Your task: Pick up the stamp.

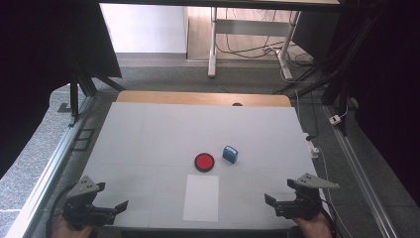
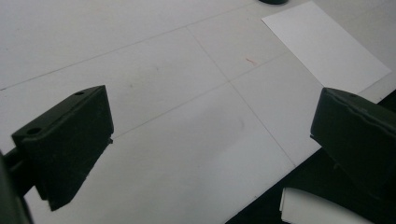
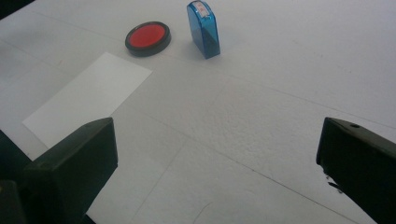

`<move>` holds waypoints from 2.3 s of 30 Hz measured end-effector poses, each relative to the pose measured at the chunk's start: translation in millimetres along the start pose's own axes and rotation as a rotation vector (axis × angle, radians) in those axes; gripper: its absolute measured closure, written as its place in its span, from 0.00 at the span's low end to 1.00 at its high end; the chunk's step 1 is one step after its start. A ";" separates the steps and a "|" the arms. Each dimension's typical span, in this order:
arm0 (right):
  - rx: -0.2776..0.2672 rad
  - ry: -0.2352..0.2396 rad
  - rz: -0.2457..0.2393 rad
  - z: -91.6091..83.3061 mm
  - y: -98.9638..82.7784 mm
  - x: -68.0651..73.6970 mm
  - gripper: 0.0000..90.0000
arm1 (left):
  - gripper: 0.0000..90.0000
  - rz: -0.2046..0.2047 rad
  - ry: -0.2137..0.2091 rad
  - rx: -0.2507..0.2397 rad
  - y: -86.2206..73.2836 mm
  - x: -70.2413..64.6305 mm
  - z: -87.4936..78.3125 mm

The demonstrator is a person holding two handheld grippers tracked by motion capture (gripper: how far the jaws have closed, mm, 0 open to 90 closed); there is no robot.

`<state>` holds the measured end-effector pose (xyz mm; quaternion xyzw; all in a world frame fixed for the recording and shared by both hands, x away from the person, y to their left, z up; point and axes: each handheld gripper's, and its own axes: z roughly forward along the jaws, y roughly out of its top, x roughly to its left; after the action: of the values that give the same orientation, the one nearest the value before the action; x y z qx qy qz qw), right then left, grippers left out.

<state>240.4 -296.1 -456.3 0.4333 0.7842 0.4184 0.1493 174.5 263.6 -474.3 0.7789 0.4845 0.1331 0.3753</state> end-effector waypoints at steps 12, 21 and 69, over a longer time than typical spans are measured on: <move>0.037 0.009 -0.034 3.6 1.0 3.7 0.00 | 0.00 0.001 -0.009 0.013 0.4 0.2 1.3; 0.049 0.004 -0.055 4.7 1.4 6.1 0.00 | 0.00 -0.026 -0.028 0.000 -0.3 4.1 0.3; 0.015 0.098 -0.177 33.8 28.0 19.4 0.00 | 0.00 0.014 -0.011 0.035 3.9 -0.7 7.5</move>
<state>264.8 -255.0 -452.3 0.3426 0.8287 0.4185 0.1441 181.0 258.6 -476.6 0.7893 0.4794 0.1231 0.3634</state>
